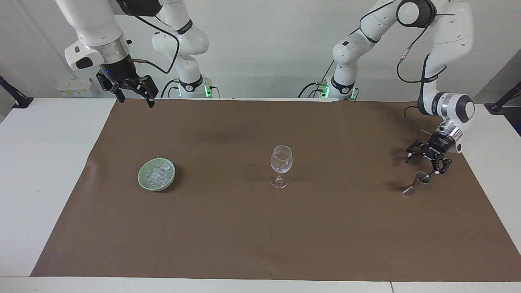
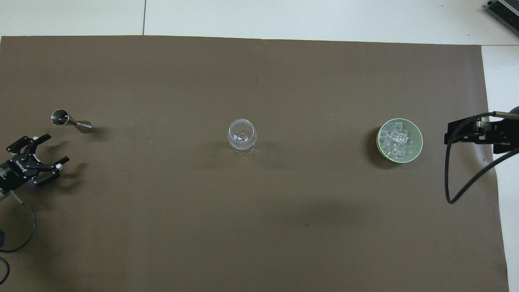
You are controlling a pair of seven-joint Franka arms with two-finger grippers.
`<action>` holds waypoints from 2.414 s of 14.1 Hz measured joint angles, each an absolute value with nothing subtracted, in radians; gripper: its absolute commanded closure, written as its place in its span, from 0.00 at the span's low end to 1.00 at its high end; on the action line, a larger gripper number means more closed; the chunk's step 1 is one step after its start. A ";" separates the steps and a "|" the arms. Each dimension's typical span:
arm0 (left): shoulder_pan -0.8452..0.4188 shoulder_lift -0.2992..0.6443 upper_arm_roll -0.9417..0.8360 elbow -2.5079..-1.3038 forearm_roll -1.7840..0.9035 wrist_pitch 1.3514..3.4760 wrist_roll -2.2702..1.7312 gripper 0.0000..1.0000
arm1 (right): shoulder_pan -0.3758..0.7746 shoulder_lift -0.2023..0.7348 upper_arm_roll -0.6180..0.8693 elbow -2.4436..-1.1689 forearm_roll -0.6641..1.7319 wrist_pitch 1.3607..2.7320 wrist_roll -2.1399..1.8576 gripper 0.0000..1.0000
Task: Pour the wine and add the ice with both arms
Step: 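Move the left gripper in toward the silver jigger, then lower the open left gripper around the silver jigger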
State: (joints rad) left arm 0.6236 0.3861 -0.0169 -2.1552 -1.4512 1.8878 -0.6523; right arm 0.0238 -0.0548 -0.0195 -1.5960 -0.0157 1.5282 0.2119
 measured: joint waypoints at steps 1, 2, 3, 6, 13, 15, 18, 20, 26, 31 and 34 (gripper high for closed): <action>0.624 0.387 -0.018 -2.155 -1.459 1.887 -0.651 0.00 | 0.024 -0.055 -0.019 -1.596 -0.016 1.528 0.212 0.00; 0.624 0.387 -0.019 -2.155 -1.466 1.886 -0.651 0.00 | 0.024 -0.055 -0.019 -1.596 -0.016 1.528 0.212 0.00; 0.623 0.389 -0.020 -2.155 -1.474 1.886 -0.649 0.00 | 0.024 -0.055 -0.019 -1.596 -0.016 1.528 0.212 0.00; 0.620 0.400 -0.026 -2.155 -1.502 1.885 -0.638 0.00 | 0.024 -0.055 -0.019 -1.596 -0.016 1.528 0.212 0.00; 0.574 0.406 -0.031 -2.155 -1.585 1.889 -0.623 0.00 | 0.024 -0.055 -0.019 -1.596 -0.016 1.528 0.212 0.00; 0.564 0.407 -0.031 -2.155 -1.595 1.890 -0.617 0.00 | 0.024 -0.055 -0.019 -1.596 -0.016 1.528 0.212 0.00; 0.562 0.409 -0.030 -2.155 -1.603 1.898 -0.607 0.00 | 0.024 -0.055 -0.019 -1.596 -0.016 1.528 0.212 0.00; 0.554 0.419 -0.030 -2.155 -1.622 1.900 -0.600 0.00 | 0.024 -0.055 -0.019 -1.596 -0.016 1.528 0.212 0.00; 0.550 0.431 -0.030 -2.153 -1.647 1.901 -0.587 0.00 | 0.024 -0.055 -0.019 -1.596 -0.016 1.528 0.212 0.00; 0.539 0.431 -0.030 -2.153 -1.662 1.901 -0.579 0.00 | 0.024 -0.055 -0.019 -1.596 -0.016 1.528 0.212 0.00; 0.526 0.432 -0.031 -2.153 -1.675 1.908 -0.576 0.07 | 0.024 -0.055 -0.019 -1.596 -0.016 1.528 0.212 0.00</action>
